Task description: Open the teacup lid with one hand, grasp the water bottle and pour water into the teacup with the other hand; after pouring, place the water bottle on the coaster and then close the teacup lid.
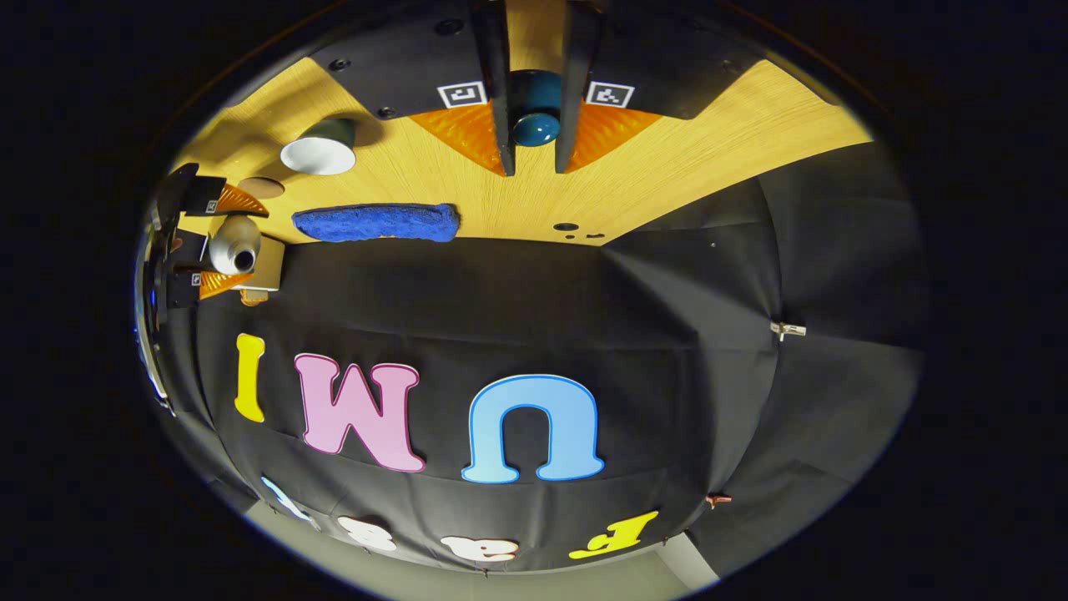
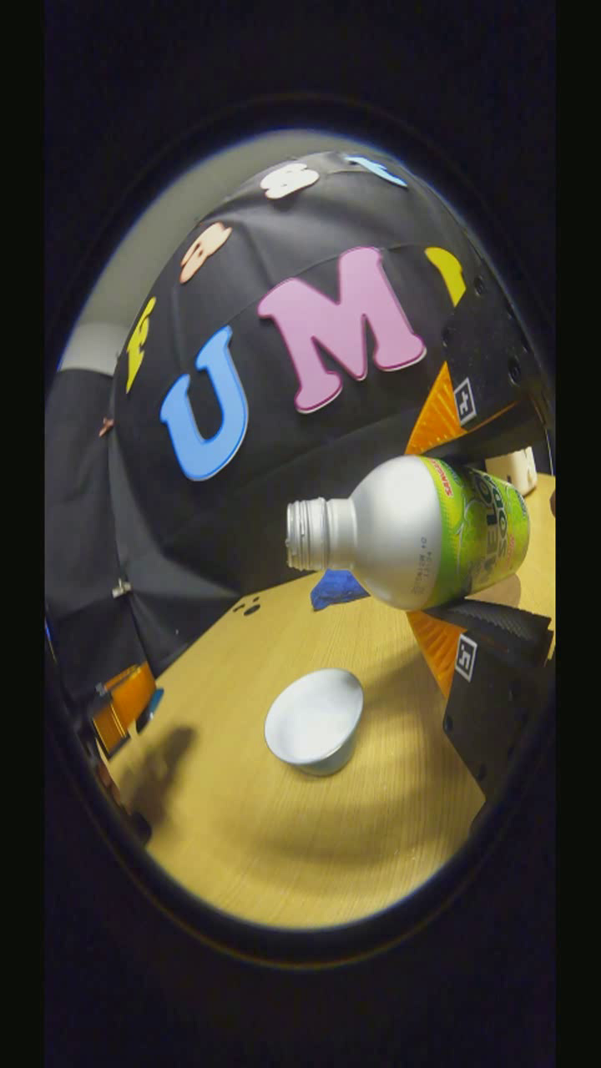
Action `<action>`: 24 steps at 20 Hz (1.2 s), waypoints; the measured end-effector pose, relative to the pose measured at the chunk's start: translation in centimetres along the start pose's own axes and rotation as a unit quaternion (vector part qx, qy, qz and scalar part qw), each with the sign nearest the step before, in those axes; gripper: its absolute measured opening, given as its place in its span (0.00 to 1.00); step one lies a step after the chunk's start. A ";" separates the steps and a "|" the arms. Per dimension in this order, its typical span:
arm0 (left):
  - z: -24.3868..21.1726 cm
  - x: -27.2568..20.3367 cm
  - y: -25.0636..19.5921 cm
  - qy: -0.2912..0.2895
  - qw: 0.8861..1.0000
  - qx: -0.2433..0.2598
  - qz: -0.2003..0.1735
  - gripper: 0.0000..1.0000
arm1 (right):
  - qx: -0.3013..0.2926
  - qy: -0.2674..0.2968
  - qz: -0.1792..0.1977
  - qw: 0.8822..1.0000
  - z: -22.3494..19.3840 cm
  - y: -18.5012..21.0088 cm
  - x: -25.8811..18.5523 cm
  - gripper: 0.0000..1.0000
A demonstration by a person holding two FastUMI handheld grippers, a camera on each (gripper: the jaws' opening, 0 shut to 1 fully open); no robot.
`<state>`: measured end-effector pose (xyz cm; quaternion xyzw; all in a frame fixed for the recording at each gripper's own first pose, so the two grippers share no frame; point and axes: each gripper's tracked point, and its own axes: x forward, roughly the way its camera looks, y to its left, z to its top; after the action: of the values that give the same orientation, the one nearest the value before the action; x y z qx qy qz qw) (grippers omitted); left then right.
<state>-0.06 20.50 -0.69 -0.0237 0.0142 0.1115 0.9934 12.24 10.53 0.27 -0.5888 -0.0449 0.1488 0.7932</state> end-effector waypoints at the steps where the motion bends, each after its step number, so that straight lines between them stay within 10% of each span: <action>1: 0.0 0.0 0.5 -0.001 1.000 0.003 0.004 0.29 | -0.021 -0.006 0.006 1.000 0.5 0.6 0.0 0.75; 24: 0.2 0.3 1.6 -0.011 1.000 0.024 -0.006 0.29 | -0.270 -0.050 0.037 0.961 -0.1 2.4 0.4 0.75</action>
<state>-0.16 22.11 -0.53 0.0010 0.0060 0.1050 0.9944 12.22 11.16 -2.05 -0.7742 -0.1011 0.1895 0.5954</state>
